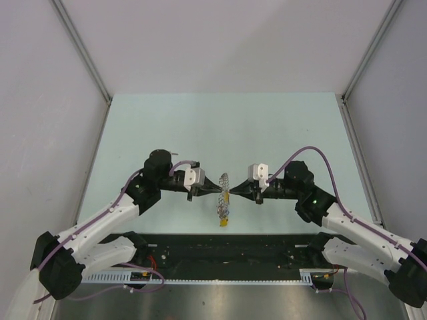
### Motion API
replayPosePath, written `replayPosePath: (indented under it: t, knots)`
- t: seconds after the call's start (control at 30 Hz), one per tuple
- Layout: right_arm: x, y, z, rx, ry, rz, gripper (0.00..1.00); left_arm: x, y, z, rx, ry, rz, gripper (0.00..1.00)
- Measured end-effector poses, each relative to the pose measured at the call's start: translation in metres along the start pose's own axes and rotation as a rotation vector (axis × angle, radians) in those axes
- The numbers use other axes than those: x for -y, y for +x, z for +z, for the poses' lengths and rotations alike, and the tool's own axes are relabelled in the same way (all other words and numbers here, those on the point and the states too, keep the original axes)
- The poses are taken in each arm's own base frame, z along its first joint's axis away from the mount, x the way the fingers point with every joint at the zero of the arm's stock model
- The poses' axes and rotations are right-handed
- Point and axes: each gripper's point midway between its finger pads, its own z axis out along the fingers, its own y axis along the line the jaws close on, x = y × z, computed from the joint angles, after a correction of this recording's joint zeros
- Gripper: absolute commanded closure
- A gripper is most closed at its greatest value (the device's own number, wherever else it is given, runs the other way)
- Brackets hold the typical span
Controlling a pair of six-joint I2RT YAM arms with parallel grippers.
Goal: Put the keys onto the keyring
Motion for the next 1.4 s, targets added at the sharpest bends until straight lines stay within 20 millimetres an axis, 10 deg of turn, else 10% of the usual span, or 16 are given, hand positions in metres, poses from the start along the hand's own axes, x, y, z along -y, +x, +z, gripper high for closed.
replayPosePath:
  t: [1.4]
  knots:
    - [-0.0071, 0.0053, 0.0048, -0.022, -0.020, -0.031, 1.00, 0.0061, 0.0084, -0.0036, -0.015, 0.045, 0.023, 1.00]
